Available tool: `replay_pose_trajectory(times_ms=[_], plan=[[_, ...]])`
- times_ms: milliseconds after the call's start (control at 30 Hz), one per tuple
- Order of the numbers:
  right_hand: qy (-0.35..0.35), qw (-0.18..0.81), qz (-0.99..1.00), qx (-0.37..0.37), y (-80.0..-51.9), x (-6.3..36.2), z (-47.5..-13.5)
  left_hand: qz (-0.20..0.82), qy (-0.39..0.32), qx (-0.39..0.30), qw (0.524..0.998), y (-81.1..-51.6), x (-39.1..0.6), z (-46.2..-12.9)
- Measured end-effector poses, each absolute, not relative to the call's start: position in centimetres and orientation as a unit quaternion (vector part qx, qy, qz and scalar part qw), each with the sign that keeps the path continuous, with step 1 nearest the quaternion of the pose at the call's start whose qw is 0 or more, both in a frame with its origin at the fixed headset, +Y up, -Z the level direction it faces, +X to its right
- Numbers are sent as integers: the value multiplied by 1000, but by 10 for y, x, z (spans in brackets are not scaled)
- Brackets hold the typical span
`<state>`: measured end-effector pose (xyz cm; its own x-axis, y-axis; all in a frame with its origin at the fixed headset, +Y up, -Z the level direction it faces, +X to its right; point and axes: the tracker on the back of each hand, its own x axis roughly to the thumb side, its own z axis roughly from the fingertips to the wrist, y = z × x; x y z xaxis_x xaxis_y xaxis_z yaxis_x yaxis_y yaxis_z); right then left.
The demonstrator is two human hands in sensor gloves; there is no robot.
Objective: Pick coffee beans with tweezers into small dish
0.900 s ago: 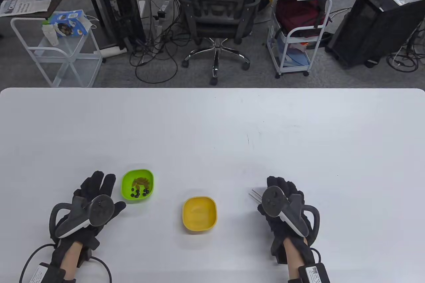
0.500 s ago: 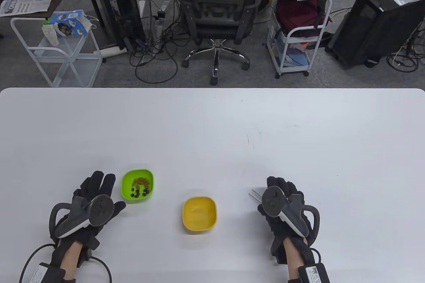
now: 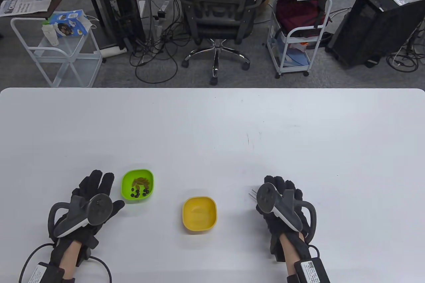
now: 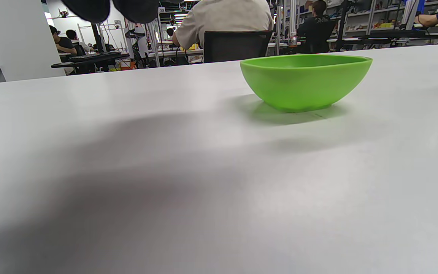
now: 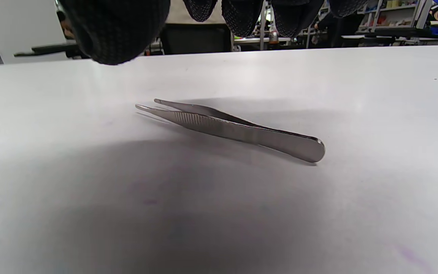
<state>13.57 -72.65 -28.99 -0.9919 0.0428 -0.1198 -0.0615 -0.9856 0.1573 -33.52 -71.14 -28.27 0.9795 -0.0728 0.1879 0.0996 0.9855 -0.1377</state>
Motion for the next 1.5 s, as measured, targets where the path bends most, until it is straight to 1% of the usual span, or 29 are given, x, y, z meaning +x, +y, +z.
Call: replay_pose_trajectory(times_ms=[133,433,567,700,933,1133,1233,1333,1500], plan=[[102,-16,992,-68,-728,130,-299,-43,-89,-72,992,-711,-336,-284],[182,-75,975,-102,-732,125,-318,-44,-88,-71,993,-710,-337,-285],[192,-94,972,-100,-736,119,-322,-44,-89,-70,993,-711,-337,-286],[209,-154,958,-117,-743,115,-324,-41,-89,-68,993,-710,-337,-286],[198,-181,956,-114,-747,108,-327,-46,-86,-69,993,-710,-337,-286],[166,-219,956,-105,-751,101,-329,-45,-86,-64,993,-710,-337,-286],[163,-227,955,-103,-749,101,-328,-45,-86,-63,993,-710,-337,-285],[163,-224,956,-100,-748,102,-328,-46,-87,-64,993,-710,-337,-285],[162,-166,967,-105,-748,114,-327,-41,-86,-60,994,-709,-338,-284]])
